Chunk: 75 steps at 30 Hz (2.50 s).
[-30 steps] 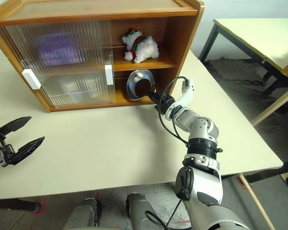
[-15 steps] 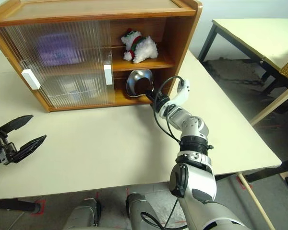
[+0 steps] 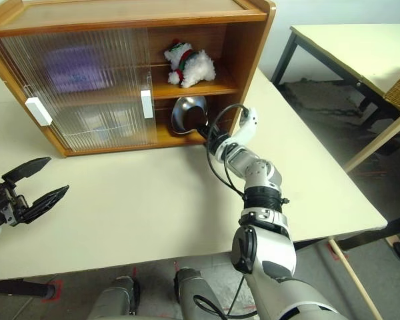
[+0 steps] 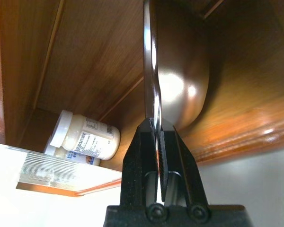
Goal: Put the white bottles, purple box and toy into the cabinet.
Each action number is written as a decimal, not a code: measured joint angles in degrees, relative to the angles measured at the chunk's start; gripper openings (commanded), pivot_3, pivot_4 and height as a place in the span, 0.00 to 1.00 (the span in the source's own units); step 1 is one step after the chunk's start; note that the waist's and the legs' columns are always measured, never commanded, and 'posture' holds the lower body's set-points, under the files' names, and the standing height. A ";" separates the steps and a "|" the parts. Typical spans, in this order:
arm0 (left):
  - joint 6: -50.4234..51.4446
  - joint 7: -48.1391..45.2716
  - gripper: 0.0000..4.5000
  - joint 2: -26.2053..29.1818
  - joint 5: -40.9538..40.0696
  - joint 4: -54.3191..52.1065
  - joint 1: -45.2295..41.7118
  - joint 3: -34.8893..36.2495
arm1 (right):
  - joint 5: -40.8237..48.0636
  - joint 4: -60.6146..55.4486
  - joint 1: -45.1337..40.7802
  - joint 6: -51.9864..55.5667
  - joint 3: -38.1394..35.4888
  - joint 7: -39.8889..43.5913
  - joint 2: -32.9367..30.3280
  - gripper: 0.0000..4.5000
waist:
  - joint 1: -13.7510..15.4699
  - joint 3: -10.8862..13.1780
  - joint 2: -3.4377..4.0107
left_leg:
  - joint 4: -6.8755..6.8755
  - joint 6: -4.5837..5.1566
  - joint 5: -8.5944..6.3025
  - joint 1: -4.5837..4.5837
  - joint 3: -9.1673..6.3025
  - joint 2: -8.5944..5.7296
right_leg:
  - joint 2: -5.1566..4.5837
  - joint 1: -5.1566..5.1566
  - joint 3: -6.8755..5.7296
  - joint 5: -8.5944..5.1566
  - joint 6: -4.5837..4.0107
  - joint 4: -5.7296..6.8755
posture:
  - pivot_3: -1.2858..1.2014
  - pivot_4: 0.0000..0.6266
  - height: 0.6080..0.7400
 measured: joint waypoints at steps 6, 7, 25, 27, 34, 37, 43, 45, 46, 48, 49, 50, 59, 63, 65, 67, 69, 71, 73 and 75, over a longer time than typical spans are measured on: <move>0.00 0.02 1.00 0.00 -0.01 0.00 0.43 0.00 | -0.58 1.79 -0.80 -0.67 0.32 0.93 -0.03 0.05 | 0.01 0.00 0.00 | -0.01 0.00 0.00 -0.01 0.00 0.01 | 0.00 -0.01 0.00 -0.01 -0.02 0.00 | 0.47 0.18 1.00; 0.00 0.03 1.00 0.00 -0.01 0.00 0.53 0.01 | -0.69 1.81 -0.80 -0.60 0.46 1.01 -0.04 0.11 | 0.01 0.00 0.00 | -0.01 0.00 0.00 -0.01 0.00 0.01 | 0.00 -0.01 0.00 -0.01 -0.02 0.00 | 0.47 0.18 1.00; 0.03 0.15 1.00 0.04 -0.07 0.01 1.34 0.32 | -2.45 -8.01 6.20 10.14 7.58 8.58 -4.93 0.99 | 0.55 -0.01 -0.02 | -0.12 -0.01 0.00 -0.08 0.02 0.03 | 0.00 -0.08 -0.05 -0.05 -0.06 -0.07 | 0.47 0.18 1.00; 0.06 0.10 1.00 0.11 -0.12 0.01 1.40 0.46 | -1.89 -12.69 9.20 15.10 10.91 12.07 -6.98 0.99 | 0.47 -0.01 -0.02 | -0.13 -0.01 0.00 -0.09 0.05 0.03 | 0.01 -0.08 -0.05 -0.07 -0.03 -0.07 | 0.47 0.18 1.00; 0.08 -0.13 1.00 0.26 -0.16 0.06 1.49 0.80 | 6.60 -31.05 12.78 27.73 15.55 19.24 -8.38 0.71 | -0.23 -0.03 -0.08 | -0.11 -0.02 0.04 0.08 0.10 0.02 | 0.18 0.09 -0.04 -0.41 0.56 -0.09 | 0.47 0.17 1.00; 0.07 -0.24 1.00 0.37 -0.16 0.07 1.61 1.34 | 7.67 -33.14 12.01 28.27 14.91 16.54 -4.56 0.44 | -0.22 -0.03 -0.08 | -0.10 0.07 0.10 0.11 0.07 0.05 | 0.17 0.09 -0.03 -0.34 0.55 -0.08 | 0.47 0.17 1.00; 0.05 -0.30 1.00 0.40 -0.15 0.05 3.01 2.27 | 7.61 -33.18 9.52 23.42 13.96 10.14 3.95 0.01 | -0.16 -0.03 -0.07 | -0.14 0.10 0.12 0.07 0.02 0.15 | 0.21 -0.05 -0.06 -0.20 0.28 -0.01 | 0.48 0.17 1.00; 0.05 -0.21 1.00 0.40 -0.16 0.02 3.05 2.30 | 6.91 -33.06 8.64 21.41 14.02 8.56 5.85 0.01 | -0.12 -0.03 -0.08 | -0.19 0.09 0.11 0.05 0.01 0.17 | 0.22 -0.10 -0.08 0.05 -0.20 -0.01 | 0.48 0.17 1.00; 0.04 -0.07 1.00 0.40 -0.17 -0.03 3.30 2.44 | 6.46 -32.64 8.20 20.31 14.06 8.03 6.54 0.01 | 0.03 -0.03 -0.08 | -0.21 0.09 0.11 0.04 0.01 0.17 | 0.22 -0.11 -0.09 0.04 -0.25 -0.01 | 0.48 0.18 1.00; 0.04 0.23 1.00 0.39 -0.16 -0.08 3.92 2.65 | 5.56 -30.92 6.85 17.42 14.09 7.18 8.26 0.01 | 0.10 -0.03 -0.08 | -0.26 0.08 0.11 -0.03 0.01 0.17 | 0.22 -0.20 -0.09 0.03 -0.28 -0.01 | 0.48 0.18 1.00; 0.04 0.44 1.00 0.39 -0.16 -0.18 3.95 2.66 | 4.90 -29.83 5.83 16.14 14.15 6.86 9.01 0.01 | 0.12 -0.03 -0.08 | -0.30 0.08 0.11 -0.06 0.01 0.18 | 0.22 -0.26 -0.09 0.04 -0.29 -0.01 | 0.48 0.18 1.00; 0.04 0.56 1.00 0.39 -0.16 -0.35 4.01 2.68 | 4.57 -29.07 4.94 15.21 14.34 6.76 9.66 0.01 | 0.14 -0.03 -0.07 | -0.33 0.08 0.11 -0.07 0.01 0.18 | 0.22 -0.28 -0.09 0.03 -0.33 -0.01 | 0.49 0.18 1.00; 0.04 1.52 1.00 0.37 -0.16 -1.20 4.21 2.68 | 2.49 -22.40 1.37 9.12 15.74 6.47 13.12 0.01 | 0.46 -0.03 -0.07 | -0.43 0.04 0.08 -0.09 0.00 0.23 | 0.22 -0.33 -0.19 -0.07 -0.46 -0.01 | 0.49 0.19 1.00; 0.04 1.60 1.00 0.21 -0.15 -1.21 4.20 2.63 | 1.44 -19.16 -1.44 5.54 15.69 6.15 13.91 0.01 | 0.48 -0.02 -0.06 | -0.43 0.04 0.09 -0.08 -0.01 0.23 | 0.22 -0.33 -0.19 -0.06 -0.47 0.01 | 0.49 0.19 1.00; 0.04 1.63 1.00 0.11 -0.15 -1.21 4.20 2.62 | 0.84 -17.78 -2.21 3.52 15.60 5.70 14.10 0.01 | 0.51 -0.02 -0.06 | -0.43 0.04 0.08 -0.08 -0.03 0.24 | 0.22 -0.34 -0.20 -0.06 -0.48 0.02 | 0.49 0.19 1.00; 0.04 1.64 1.00 0.04 -0.14 -1.21 4.21 2.60 | -0.33 -16.00 -2.70 1.20 15.54 5.24 14.27 0.01 | 0.53 -0.02 -0.06 | -0.43 0.04 0.08 -0.08 -0.03 0.24 | 0.22 -0.35 -0.20 -0.05 -0.50 0.02 | 0.49 0.19 1.00; 0.04 1.63 1.00 -0.02 -0.14 -1.21 4.26 2.60 | -1.17 -13.87 -3.25 -1.22 15.44 5.03 14.38 0.01 | 0.53 -0.02 -0.06 | -0.43 0.02 0.07 -0.10 -0.03 0.24 | 0.22 -0.37 -0.20 -0.05 -0.50 0.02 | 0.49 0.19 1.00; 0.04 1.64 1.00 -0.06 -0.14 -1.22 4.38 2.60 | -1.90 -12.27 -3.86 -3.06 15.42 4.99 14.38 0.01 | 0.54 -0.02 -0.06 | -0.43 0.02 0.07 -0.10 -0.03 0.25 | 0.22 -0.37 -0.20 -0.05 -0.50 0.02 | 0.49 0.18 1.00; 0.04 1.63 1.00 -0.06 -0.14 -1.22 4.47 2.60 | -2.43 -11.36 -4.48 -4.36 15.43 4.77 14.25 0.01 | 0.70 -0.02 -0.06 | -0.42 0.02 0.07 -0.12 -0.04 0.25 | 0.22 -0.37 -0.21 -0.04 -0.51 0.02 | 0.49 0.18 1.00; 0.04 1.62 1.00 -0.06 -0.14 -1.22 4.50 2.60 | -3.13 -10.95 -4.59 -5.47 15.58 4.93 13.93 0.01 | 0.93 -0.02 -0.06 | -0.41 0.02 0.07 -0.12 -0.04 0.24 | 0.22 -0.37 -0.21 -0.03 -0.52 0.02 | 0.48 0.18 1.00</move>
